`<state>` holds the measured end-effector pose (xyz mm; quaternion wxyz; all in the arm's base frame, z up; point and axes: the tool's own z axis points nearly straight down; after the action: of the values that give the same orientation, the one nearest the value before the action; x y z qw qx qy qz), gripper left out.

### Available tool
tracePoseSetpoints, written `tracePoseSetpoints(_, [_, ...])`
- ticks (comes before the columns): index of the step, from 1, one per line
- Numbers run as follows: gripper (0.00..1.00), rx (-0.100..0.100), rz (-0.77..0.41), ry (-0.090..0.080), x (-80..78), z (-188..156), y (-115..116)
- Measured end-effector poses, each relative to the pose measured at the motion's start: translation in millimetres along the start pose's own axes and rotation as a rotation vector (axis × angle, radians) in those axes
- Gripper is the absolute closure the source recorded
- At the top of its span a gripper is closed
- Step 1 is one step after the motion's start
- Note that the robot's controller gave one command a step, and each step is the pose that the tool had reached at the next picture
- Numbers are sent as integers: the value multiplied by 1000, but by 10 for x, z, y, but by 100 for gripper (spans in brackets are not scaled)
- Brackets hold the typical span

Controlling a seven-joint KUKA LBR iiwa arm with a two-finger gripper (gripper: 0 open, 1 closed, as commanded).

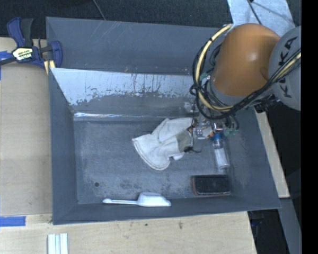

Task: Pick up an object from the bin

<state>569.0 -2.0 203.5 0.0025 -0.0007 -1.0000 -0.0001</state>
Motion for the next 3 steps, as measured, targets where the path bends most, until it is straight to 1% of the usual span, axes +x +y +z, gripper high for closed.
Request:
tracePoseSetpoints(1, [0, 0, 0, -9, -16, -49, 0])
tracePoseSetpoints(2, [0, 1, -124, -11, -163, 369, 21])
tracePoseSetpoints(3, [0, 2, -423, -10, -470, 649, 104])
